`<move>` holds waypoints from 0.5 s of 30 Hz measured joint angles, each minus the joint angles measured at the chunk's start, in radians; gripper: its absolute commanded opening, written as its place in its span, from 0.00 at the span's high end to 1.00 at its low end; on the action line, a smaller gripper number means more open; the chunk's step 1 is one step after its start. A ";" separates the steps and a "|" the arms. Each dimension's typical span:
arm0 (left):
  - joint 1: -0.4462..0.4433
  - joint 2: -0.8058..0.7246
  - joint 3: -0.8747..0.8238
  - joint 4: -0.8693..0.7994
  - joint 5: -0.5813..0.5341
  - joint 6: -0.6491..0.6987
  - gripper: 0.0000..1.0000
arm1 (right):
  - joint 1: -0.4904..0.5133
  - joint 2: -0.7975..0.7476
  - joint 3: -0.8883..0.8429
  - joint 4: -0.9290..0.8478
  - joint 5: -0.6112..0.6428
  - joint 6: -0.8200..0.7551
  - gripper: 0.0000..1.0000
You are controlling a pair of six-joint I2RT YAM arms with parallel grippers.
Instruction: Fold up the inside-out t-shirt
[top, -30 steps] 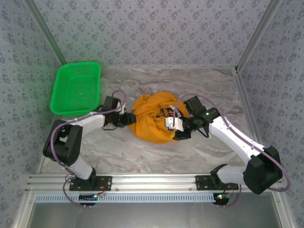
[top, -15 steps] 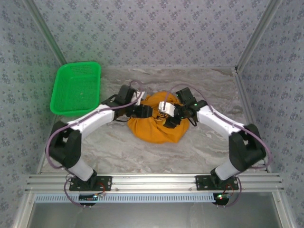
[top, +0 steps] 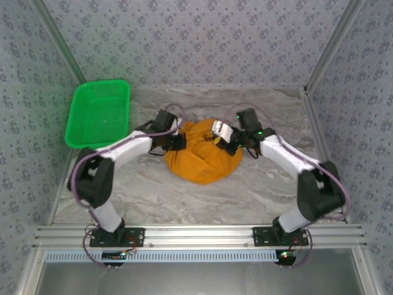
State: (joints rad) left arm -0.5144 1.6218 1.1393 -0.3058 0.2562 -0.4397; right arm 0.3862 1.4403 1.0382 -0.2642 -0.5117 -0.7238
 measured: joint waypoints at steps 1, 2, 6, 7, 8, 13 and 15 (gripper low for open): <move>0.020 -0.068 -0.014 0.032 0.009 -0.005 1.00 | -0.013 -0.066 -0.006 0.009 -0.002 -0.002 1.00; 0.042 -0.127 -0.025 0.067 0.013 -0.006 1.00 | -0.029 -0.139 -0.013 0.016 -0.003 -0.010 1.00; 0.117 -0.264 -0.089 0.206 0.004 -0.005 1.00 | -0.086 -0.307 -0.080 0.032 0.007 -0.068 1.00; 0.123 -0.264 -0.122 0.243 0.004 -0.005 1.00 | -0.090 -0.315 -0.116 0.031 0.024 -0.082 0.99; 0.124 -0.253 -0.167 0.283 0.005 -0.006 1.00 | -0.085 -0.301 -0.154 0.028 0.046 -0.087 0.92; 0.108 -0.062 -0.371 0.326 0.051 -0.026 0.63 | -0.013 -0.065 -0.205 -0.126 0.093 -0.086 0.67; 0.093 -0.027 -0.401 0.262 0.068 -0.021 0.57 | 0.009 -0.034 -0.181 -0.190 0.094 -0.091 0.58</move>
State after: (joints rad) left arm -0.4213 1.5951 0.7383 -0.0441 0.3241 -0.4610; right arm 0.3950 1.4063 0.8570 -0.4538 -0.4179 -0.8146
